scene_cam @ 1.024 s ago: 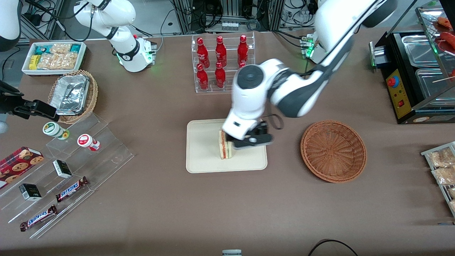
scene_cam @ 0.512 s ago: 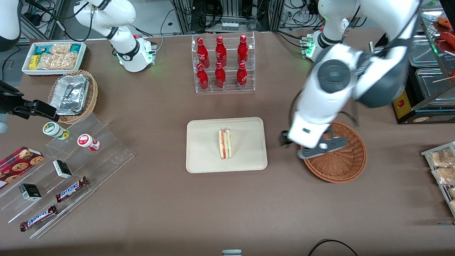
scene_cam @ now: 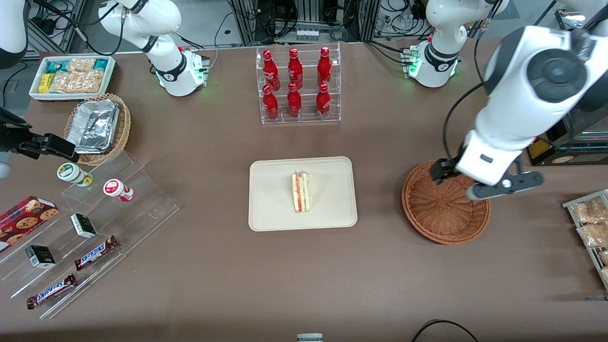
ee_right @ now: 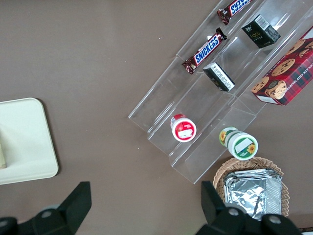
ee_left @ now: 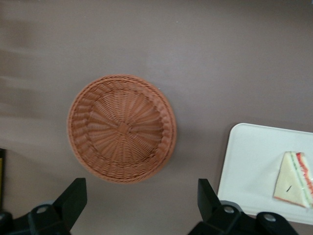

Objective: Place sandwich from basket to tray

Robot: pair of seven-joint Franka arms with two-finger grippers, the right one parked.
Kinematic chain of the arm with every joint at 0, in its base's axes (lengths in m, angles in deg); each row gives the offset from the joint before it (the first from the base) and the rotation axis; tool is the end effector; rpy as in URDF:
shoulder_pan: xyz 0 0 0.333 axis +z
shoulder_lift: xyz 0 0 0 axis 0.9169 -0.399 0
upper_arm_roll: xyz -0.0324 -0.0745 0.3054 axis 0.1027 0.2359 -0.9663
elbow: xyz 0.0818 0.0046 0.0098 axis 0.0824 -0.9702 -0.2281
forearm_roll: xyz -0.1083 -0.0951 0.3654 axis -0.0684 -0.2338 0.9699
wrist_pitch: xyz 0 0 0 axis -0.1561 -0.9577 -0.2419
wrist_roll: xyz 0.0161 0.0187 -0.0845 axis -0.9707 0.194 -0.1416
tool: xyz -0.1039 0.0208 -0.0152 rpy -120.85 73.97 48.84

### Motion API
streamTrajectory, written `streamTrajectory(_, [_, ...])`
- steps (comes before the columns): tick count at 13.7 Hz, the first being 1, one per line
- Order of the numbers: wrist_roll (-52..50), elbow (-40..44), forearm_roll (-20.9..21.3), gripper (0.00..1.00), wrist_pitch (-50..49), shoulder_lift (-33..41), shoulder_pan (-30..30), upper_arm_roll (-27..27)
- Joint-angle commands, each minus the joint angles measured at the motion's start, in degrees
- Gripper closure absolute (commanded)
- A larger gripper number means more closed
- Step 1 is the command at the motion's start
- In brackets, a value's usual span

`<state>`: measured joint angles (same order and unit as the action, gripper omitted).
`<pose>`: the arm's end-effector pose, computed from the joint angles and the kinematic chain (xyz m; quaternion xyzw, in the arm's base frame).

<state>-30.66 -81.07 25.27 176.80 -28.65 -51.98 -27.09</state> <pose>0.5993 -0.1623 0.5687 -0.9961 -0.0825 -0.0072 0.0314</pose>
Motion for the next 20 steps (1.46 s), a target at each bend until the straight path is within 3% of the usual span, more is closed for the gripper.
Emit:
streamTrajectory(1, [8.5,-2.0,-3.1,0.0,-2.6,4.3,2.2,-2.7])
streamTrajectory(4, [18.4,-3.3,-10.4,0.0,-4.4,9.2,-3.7,-16.7])
streamTrajectory(10, [24.7,-6.2,-12.4,0.0,-6.5,14.9,-16.4,-34.6])
streamTrajectory(14, [26.6,-9.9,-12.3,0.0,-5.6,18.6,-16.6,-35.7])
streamTrajectory(20, [26.7,-6.3,-11.4,0.0,-5.1,15.9,-16.1,-35.4])
